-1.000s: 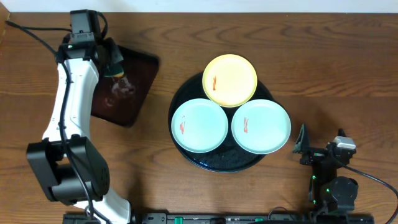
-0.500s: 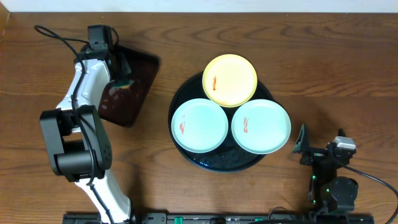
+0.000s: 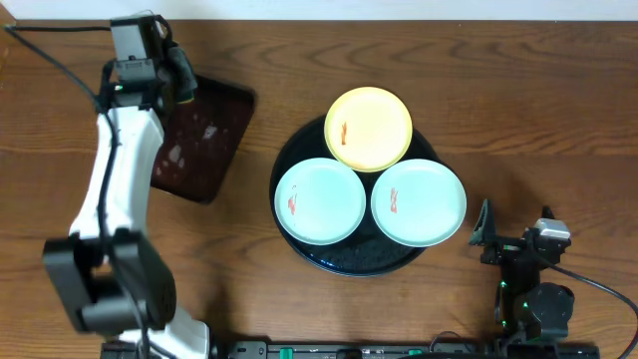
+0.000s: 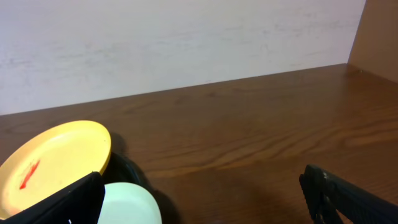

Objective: Clean dirty plates on tray and stack at the side
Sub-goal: 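Lift the sponge out of the tray with the left gripper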

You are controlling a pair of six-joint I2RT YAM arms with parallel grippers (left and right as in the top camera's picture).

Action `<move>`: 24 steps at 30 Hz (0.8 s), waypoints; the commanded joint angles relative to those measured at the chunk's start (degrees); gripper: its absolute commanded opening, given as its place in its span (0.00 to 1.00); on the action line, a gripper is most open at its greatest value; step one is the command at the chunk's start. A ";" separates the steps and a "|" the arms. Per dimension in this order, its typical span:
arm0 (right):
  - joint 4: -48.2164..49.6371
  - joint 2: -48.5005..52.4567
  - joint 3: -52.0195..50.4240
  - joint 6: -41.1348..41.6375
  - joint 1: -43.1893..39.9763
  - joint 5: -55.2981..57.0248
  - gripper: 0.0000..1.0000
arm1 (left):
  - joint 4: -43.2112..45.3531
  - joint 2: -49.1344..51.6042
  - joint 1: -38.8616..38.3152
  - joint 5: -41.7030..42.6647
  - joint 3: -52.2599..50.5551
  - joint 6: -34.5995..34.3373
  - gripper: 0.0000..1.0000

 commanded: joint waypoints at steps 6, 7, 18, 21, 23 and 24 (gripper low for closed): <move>-0.15 -0.09 -0.11 -0.79 0.55 0.59 0.99 | -1.62 3.80 0.59 -0.44 -3.10 2.54 0.07; -0.15 -0.09 -0.11 -0.79 0.52 0.59 0.99 | -1.62 1.57 0.39 -0.44 -3.10 2.51 0.07; -0.15 -0.09 -0.11 -0.79 0.55 0.59 0.99 | 0.31 0.00 -0.68 -0.94 -7.69 2.34 0.07; -0.15 -0.09 -0.11 -0.79 0.55 0.59 0.99 | -1.79 2.84 -0.37 -0.92 -7.72 2.32 0.07; -0.13 -0.09 -0.11 -0.79 0.55 0.59 0.99 | -2.86 2.54 -0.39 -0.90 -7.67 2.29 0.07; -0.15 -0.09 -0.11 -0.79 0.55 0.59 0.99 | -3.04 1.88 -0.42 -0.90 -7.65 2.32 0.06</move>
